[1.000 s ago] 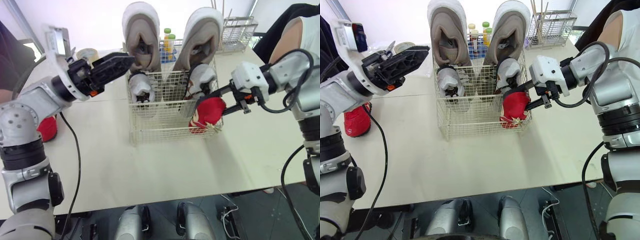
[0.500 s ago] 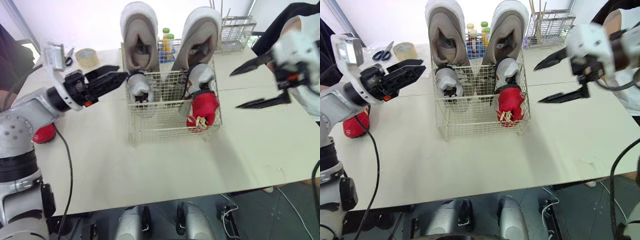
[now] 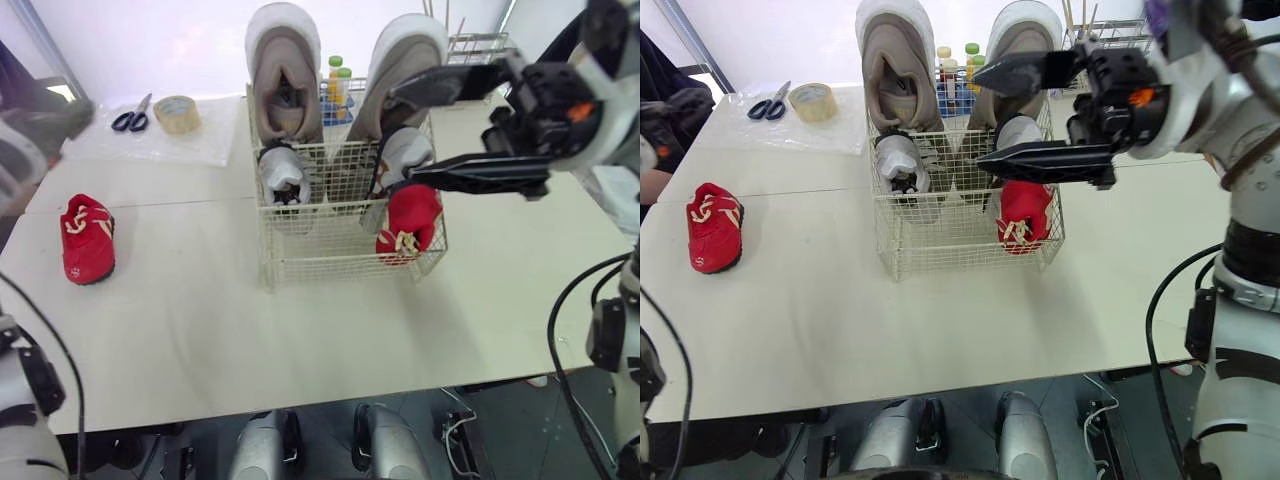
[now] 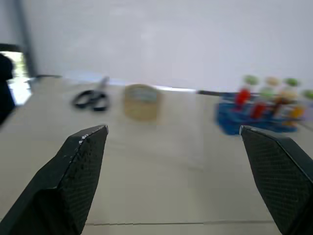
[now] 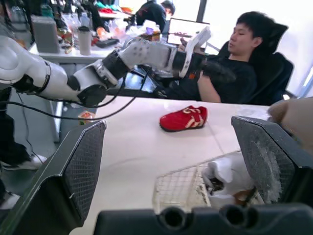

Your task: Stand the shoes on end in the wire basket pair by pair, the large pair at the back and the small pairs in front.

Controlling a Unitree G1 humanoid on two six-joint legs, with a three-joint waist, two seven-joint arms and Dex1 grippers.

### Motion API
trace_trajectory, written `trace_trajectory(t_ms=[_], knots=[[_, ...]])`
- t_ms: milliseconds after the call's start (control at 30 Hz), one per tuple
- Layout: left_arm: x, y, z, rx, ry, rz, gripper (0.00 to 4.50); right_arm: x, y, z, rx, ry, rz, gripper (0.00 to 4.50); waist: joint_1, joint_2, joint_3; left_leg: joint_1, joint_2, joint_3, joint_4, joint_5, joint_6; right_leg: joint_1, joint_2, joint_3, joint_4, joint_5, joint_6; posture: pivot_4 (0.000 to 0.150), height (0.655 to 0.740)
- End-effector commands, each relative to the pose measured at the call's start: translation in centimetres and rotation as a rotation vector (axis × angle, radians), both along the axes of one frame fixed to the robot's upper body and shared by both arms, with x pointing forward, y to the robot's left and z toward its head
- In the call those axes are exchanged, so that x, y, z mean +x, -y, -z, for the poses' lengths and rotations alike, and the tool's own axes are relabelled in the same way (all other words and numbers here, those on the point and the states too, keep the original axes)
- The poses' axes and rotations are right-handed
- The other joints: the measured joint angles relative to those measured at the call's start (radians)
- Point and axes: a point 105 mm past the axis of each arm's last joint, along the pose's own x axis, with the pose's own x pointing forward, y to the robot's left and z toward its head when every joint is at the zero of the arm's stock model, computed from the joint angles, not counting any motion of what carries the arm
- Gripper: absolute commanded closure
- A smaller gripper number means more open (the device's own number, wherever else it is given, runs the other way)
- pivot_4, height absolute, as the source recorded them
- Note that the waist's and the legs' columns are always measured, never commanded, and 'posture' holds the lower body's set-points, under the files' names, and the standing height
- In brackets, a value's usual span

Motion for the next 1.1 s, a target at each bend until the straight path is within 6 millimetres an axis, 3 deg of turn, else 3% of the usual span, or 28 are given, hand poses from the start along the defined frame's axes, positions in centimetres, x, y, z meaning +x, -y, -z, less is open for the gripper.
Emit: trace_trajectory(t_ms=[33, 100, 267, 333, 900, 1067, 1100], knots=[[-0.8, -4.2, 0.0, -0.013, -0.028, -0.188, 0.00, -0.7, -0.3, -1.0, 0.041, 0.056, -0.013, 0.06, 0.001, -0.001, 0.000, 0.000, 0.000, 0.000, 0.000, 0.000, 0.000, 0.000, 0.000, 0.000, 0.000, 0.000, 0.000, 0.150, 0.7400], [-1.2, -6.0, 1.0, -0.014, -0.101, -0.223, 0.00, -0.3, -0.4, -0.7, 0.039, 0.057, 0.002, 0.06, 0.000, -0.001, -0.001, 0.000, 0.001, 0.000, 0.000, 0.000, 0.000, 0.000, 0.001, -0.001, 0.000, 0.000, 0.000, 0.150, 0.7400], [-1.6, -7.6, 4.1, 0.044, -0.305, -0.184, 0.00, 0.0, -0.2, -0.3, 0.040, 0.055, 0.024, 0.06, -0.001, -0.004, -0.001, 0.000, 0.001, 0.002, 0.000, 0.000, 0.000, -0.001, 0.001, -0.001, 0.000, 0.000, 0.000, 0.150, 0.7400], [-1.7, -8.2, 6.1, 0.073, -0.381, -0.175, 0.00, 0.0, -0.2, -0.3, 0.041, 0.059, 0.031, 0.06, -0.001, -0.004, -0.001, -0.001, 0.001, 0.002, 0.000, -0.001, -0.002, -0.001, 0.001, -0.001, 0.000, 0.000, 0.000, 0.150, 0.7400], [0.0, -6.5, 15.1, 0.075, -0.551, -0.154, 0.00, -0.2, 0.6, -0.3, 0.023, 0.071, 0.094, 0.06, -0.002, -0.005, -0.001, -0.004, 0.001, 0.002, 0.001, 0.000, 0.000, -0.004, 0.000, 0.000, 0.001, 0.000, 0.000, 0.150, 0.7400], [-0.3, -6.7, 16.4, 0.054, -0.559, -0.207, 0.00, -0.3, 0.7, -0.3, 0.020, 0.074, 0.112, 0.06, -0.001, -0.005, -0.001, -0.004, 0.001, 0.002, 0.001, 0.000, 0.001, -0.004, 0.000, 0.000, 0.002, 0.000, 0.000, 0.150, 0.7400], [-0.4, -6.8, 16.5, 0.052, -0.561, -0.212, 0.25, -0.3, 0.8, -0.3, 0.019, 0.074, 0.118, 0.02, -0.001, -0.005, -0.001, -0.004, 0.001, 0.002, 0.001, 0.000, 0.001, -0.004, 0.000, 0.000, 0.002, 0.000, 0.000, 0.150, 0.7400]])
